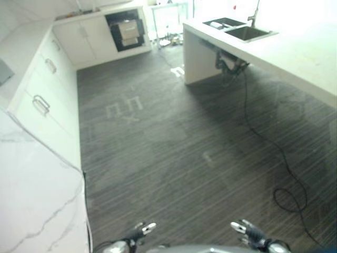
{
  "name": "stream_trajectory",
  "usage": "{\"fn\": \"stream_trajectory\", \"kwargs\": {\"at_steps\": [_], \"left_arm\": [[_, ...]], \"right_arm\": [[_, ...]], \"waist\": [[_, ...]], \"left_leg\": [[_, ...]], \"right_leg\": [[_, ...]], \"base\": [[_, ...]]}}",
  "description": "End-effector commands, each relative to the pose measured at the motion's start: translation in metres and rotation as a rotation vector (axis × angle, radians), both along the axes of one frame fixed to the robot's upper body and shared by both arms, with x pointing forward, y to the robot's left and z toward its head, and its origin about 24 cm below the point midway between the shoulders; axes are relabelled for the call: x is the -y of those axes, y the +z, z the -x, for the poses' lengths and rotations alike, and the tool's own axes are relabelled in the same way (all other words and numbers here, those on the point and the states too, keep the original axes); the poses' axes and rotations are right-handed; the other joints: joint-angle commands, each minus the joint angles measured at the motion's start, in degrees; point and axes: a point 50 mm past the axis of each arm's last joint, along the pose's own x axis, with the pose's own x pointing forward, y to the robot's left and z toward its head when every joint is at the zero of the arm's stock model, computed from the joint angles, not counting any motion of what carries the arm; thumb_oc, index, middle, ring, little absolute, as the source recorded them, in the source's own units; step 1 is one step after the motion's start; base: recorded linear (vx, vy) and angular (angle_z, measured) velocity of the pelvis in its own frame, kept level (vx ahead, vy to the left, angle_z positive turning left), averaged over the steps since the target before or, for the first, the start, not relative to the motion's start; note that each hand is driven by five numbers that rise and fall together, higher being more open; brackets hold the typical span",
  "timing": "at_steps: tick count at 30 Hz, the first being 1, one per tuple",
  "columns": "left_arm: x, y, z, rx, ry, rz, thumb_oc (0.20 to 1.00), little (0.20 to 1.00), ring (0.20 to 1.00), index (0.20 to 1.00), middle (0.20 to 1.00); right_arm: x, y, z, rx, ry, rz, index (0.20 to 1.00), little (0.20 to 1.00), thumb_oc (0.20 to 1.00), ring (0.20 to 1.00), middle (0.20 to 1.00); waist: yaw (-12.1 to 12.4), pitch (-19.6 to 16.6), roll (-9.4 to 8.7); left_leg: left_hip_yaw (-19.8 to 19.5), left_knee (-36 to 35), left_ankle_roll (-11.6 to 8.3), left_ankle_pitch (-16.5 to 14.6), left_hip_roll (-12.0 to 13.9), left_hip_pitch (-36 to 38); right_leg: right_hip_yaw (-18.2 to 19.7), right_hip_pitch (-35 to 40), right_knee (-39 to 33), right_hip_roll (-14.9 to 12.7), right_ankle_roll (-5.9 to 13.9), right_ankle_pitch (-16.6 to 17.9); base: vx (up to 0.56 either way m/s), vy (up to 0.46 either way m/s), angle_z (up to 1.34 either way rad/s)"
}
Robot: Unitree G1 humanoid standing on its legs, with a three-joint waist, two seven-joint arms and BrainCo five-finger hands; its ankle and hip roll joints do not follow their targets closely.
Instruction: Place the dishes in the dishwasher.
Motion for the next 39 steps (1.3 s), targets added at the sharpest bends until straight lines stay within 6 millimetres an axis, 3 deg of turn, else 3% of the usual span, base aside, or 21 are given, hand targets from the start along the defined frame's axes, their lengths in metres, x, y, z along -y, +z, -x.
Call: {"fn": "stream_trajectory", "kwargs": {"at_steps": [1,5,6,8,10,12,13,15,16,17,20,22,26,28,30,31,32,33,36,38,39], "left_arm": [[0.006,0.013,-0.041,0.175,0.028,0.036,1.000,1.000,1.000,1.000,1.000],[0.010,0.020,-0.054,0.234,0.120,0.128,1.000,1.000,1.000,1.000,1.000],[0.013,0.017,-0.050,0.190,0.207,0.210,1.000,1.000,1.000,1.000,1.000],[0.015,0.015,-0.049,0.172,0.209,0.231,1.000,1.000,1.000,1.000,1.000],[0.018,0.018,-0.057,0.187,0.209,0.230,1.000,1.000,1.000,1.000,1.000],[0.023,0.023,-0.069,0.230,0.195,0.243,1.000,1.000,1.000,1.000,1.000],[0.023,0.028,-0.078,0.252,0.180,0.250,1.000,1.000,1.000,1.000,1.000],[0.028,0.031,-0.082,0.253,0.215,0.341,1.000,1.000,1.000,1.000,1.000],[0.032,0.030,-0.079,0.245,0.263,0.433,1.000,1.000,1.000,1.000,1.000],[0.033,0.027,-0.071,0.223,0.283,0.481,1.000,1.000,1.000,1.000,1.000],[0.033,0.024,-0.066,0.199,0.284,0.461,1.000,1.000,1.000,1.000,1.000],[0.031,0.022,-0.062,0.184,0.286,0.449,1.000,1.000,1.000,1.000,1.000],[0.030,0.018,-0.056,0.146,0.241,0.433,1.000,1.000,1.000,1.000,1.000],[0.026,0.021,-0.061,0.157,0.153,0.392,1.000,1.000,1.000,1.000,1.000],[0.024,0.024,-0.068,0.180,0.147,0.359,1.000,1.000,1.000,1.000,1.000],[0.023,0.025,-0.070,0.191,0.156,0.358,1.000,1.000,1.000,1.000,1.000],[0.019,0.028,-0.076,0.217,0.169,0.369,1.000,1.000,1.000,1.000,1.000],[0.015,0.033,-0.083,0.244,0.154,0.370,1.000,1.000,1.000,1.000,1.000],[0.013,0.036,-0.087,0.248,0.136,0.362,1.000,1.000,1.000,1.000,1.000],[0.015,0.034,-0.084,0.239,0.126,0.361,1.000,1.000,1.000,1.000,1.000],[0.018,0.033,-0.081,0.235,0.119,0.360,1.000,1.000,1.000,1.000,1.000]], "right_arm": [[-0.006,0.006,-0.031,0.070,0.012,-0.015,1.000,1.000,1.000,1.000,1.000],[-0.003,0.011,-0.040,0.110,-0.014,-0.031,1.000,1.000,1.000,1.000,1.000],[-0.004,0.013,-0.042,0.128,-0.023,-0.041,1.000,1.000,1.000,1.000,1.000],[-0.004,0.014,-0.043,0.145,-0.040,-0.064,1.000,1.000,1.000,1.000,1.000],[-0.005,0.016,-0.048,0.166,-0.037,-0.076,1.000,1.000,1.000,1.000,1.000],[-0.005,0.024,-0.060,0.214,-0.029,-0.083,1.000,1.000,1.000,1.000,1.000],[-0.004,0.028,-0.068,0.241,-0.032,-0.089,1.000,1.000,1.000,1.000,1.000],[-0.003,0.034,-0.076,0.272,-0.027,-0.099,1.000,1.000,1.000,1.000,1.000],[-0.002,0.036,-0.078,0.280,-0.011,-0.096,1.000,1.000,1.000,1.000,1.000],[0.000,0.037,-0.077,0.275,-0.001,-0.092,1.000,1.000,1.000,1.000,1.000],[0.001,0.033,-0.071,0.259,-0.022,-0.095,1.000,1.000,1.000,1.000,1.000],[-0.001,0.030,-0.067,0.251,-0.051,-0.101,1.000,1.000,1.000,1.000,1.000],[-0.004,0.025,-0.056,0.243,-0.065,-0.116,1.000,1.000,1.000,1.000,1.000],[-0.007,0.029,-0.063,0.280,-0.091,-0.124,1.000,1.000,1.000,1.000,1.000],[-0.012,0.032,-0.070,0.301,-0.058,-0.123,1.000,1.000,1.000,1.000,1.000],[-0.014,0.033,-0.073,0.310,-0.045,-0.124,1.000,1.000,1.000,1.000,1.000],[-0.017,0.035,-0.078,0.326,-0.025,-0.118,1.000,1.000,1.000,1.000,1.000],[-0.014,0.038,-0.082,0.346,-0.019,-0.111,1.000,1.000,1.000,1.000,1.000],[-0.005,0.041,-0.082,0.357,-0.024,-0.105,1.000,1.000,1.000,1.000,1.000],[-0.003,0.039,-0.079,0.348,-0.025,-0.103,1.000,1.000,1.000,1.000,1.000],[-0.003,0.039,-0.079,0.343,-0.026,-0.104,1.000,1.000,1.000,1.000,1.000]], "waist": [[0.92,1.74,-0.27],[0.83,2.49,0.11],[0.71,2.60,0.12],[0.31,2.60,-0.02],[-0.28,2.97,-0.41],[-0.52,4.52,-1.66],[-0.05,6.11,-1.81],[0.38,8.21,-1.14],[0.74,9.12,-0.25],[1.62,9.66,0.92],[2.29,9.65,1.30],[2.49,8.68,0.17],[4.07,6.09,-1.33],[3.10,5.46,-1.18],[2.73,6.41,-0.18],[2.33,6.91,0.00],[0.95,8.06,0.24],[-0.20,9.27,0.51],[-2.82,9.81,-0.21],[-3.63,9.45,-0.70],[-3.72,9.22,-0.64]], "left_leg": [[3.32,0.42,-0.52,-5.07,0.49,2.31],[2.63,0.42,-0.82,-4.37,1.09,2.18],[2.70,0.42,-0.92,-4.40,1.18,2.50],[3.18,0.88,-1.17,-4.32,1.58,2.88],[3.39,4.83,-1.13,-5.33,1.82,2.23],[3.14,20.17,0.21,-10.50,1.12,-3.02],[2.11,29.66,-0.34,-8.58,1.81,-9.46],[1.42,31.29,-1.41,-4.65,2.69,-14.63],[1.17,26.85,-2.22,-1.41,2.84,-15.79],[0.00,18.26,-3.36,4.06,4.03,-17.09],[2.57,11.01,-3.50,7.49,6.32,-17.83],[3.92,10.12,-3.26,4.34,5.51,-17.01],[2.65,9.65,0.42,0.33,0.17,-16.32],[4.22,7.16,5.07,-2.29,-4.23,-12.72],[5.17,5.39,6.76,-3.70,-5.14,-9.53],[5.15,5.00,6.82,-4.01,-5.30,-8.66],[3.92,4.44,6.90,-4.65,-5.90,-6.59],[2.23,3.62,6.44,-5.33,-6.32,-4.05],[-0.55,3.51,6.85,-8.94,-7.46,-0.21],[-0.94,4.36,7.51,-10.26,-8.15,0.74],[-1.10,5.01,7.44,-11.00,-8.23,1.23]], "right_leg": [[2.67,1.21,1.55,0.33,2.04,-5.38],[3.31,0.83,2.48,1.05,1.14,-6.21],[3.12,0.98,2.64,1.17,1.09,-6.37],[3.24,1.08,3.08,1.46,0.68,-6.86],[4.19,0.71,4.07,1.80,-0.16,-7.35],[6.42,0.53,5.96,1.05,-1.23,-8.33],[7.00,0.14,7.33,1.49,-2.32,-8.79],[7.75,-0.30,9.25,2.21,-2.84,-9.84],[8.22,-0.16,10.34,2.66,-2.96,-10.92],[8.70,0.71,10.61,3.24,-2.93,-11.88],[7.81,2.94,9.96,2.90,-2.82,-12.55],[7.37,5.13,10.77,0.54,-1.26,-15.06],[7.05,8.02,16.79,-2.56,0.97,-18.01],[5.46,0.97,38.48,-8.34,4.66,-7.66],[4.77,-5.37,47.28,-10.62,4.19,-6.08],[4.60,-6.75,46.58,-8.94,3.77,-7.71],[5.43,-11.22,43.43,-4.17,3.29,-9.91],[4.79,-14.52,35.76,-1.50,2.51,-10.51],[7.31,-19.94,18.71,-0.16,4.30,-2.25],[7.40,-22.41,17.15,-0.53,4.42,1.24],[6.71,-22.13,17.36,-0.46,3.80,0.42]], "base": [[0.01,-0.085,0.00],[-0.02,-0.093,-0.01],[0.03,-0.118,-0.02],[0.02,-0.129,-0.01],[0.00,-0.125,0.04],[0.06,-0.136,0.35],[0.05,-0.117,0.59],[0.09,0.047,0.40],[0.44,0.348,0.03],[0.54,0.406,-0.19],[0.37,0.301,-0.18],[0.41,0.398,-0.04],[0.37,0.428,-0.05],[0.30,0.653,-0.22],[0.19,0.401,-0.20],[0.20,0.191,-0.05],[0.28,-0.001,0.19],[0.37,-0.116,0.39],[0.38,-0.165,1.30],[0.35,-0.149,1.10],[0.40,-0.165,0.56]]}}
